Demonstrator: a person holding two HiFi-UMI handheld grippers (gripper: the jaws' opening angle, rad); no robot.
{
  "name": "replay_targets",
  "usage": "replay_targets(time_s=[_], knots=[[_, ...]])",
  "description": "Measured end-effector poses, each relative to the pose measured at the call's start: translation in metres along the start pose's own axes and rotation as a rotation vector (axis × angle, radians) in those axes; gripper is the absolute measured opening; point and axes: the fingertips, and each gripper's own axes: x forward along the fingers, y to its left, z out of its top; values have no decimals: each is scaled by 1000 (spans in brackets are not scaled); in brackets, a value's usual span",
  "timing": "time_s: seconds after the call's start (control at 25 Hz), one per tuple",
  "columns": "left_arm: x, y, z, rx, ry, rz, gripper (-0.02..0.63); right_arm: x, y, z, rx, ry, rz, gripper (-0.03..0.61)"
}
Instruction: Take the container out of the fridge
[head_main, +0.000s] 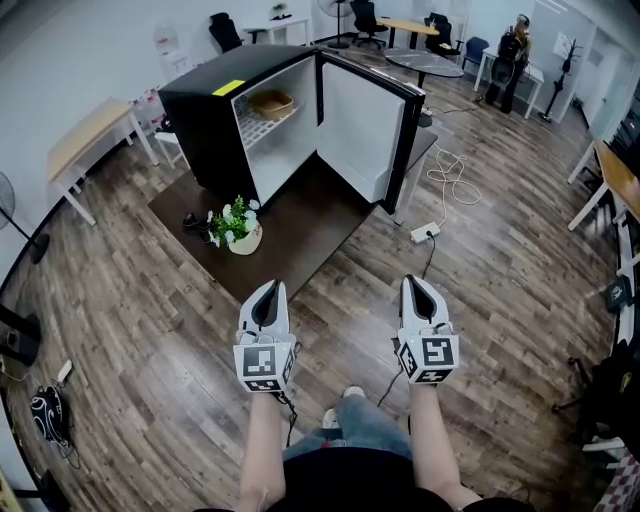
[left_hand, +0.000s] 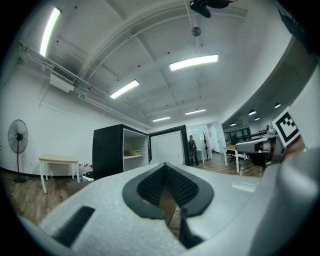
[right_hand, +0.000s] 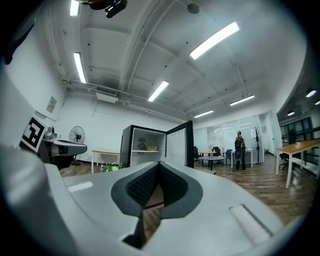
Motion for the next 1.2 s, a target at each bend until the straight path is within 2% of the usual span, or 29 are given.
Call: replay_targets(time_s=[0.24,0.52,0.96,1.2], knots=[[14,2,-3,-4,4,-16,6,18,2,1,-4,-1,8,11],[58,18,-6,14,-7,-8,6,70,-5,3,-2,-39,30,11],[188,68,-15,-7,-17,83,6,223,-40,8,-4,-69,91,11],[271,90,-14,-12,-14,121,6,319,-32,15,-1,-79,218,11]])
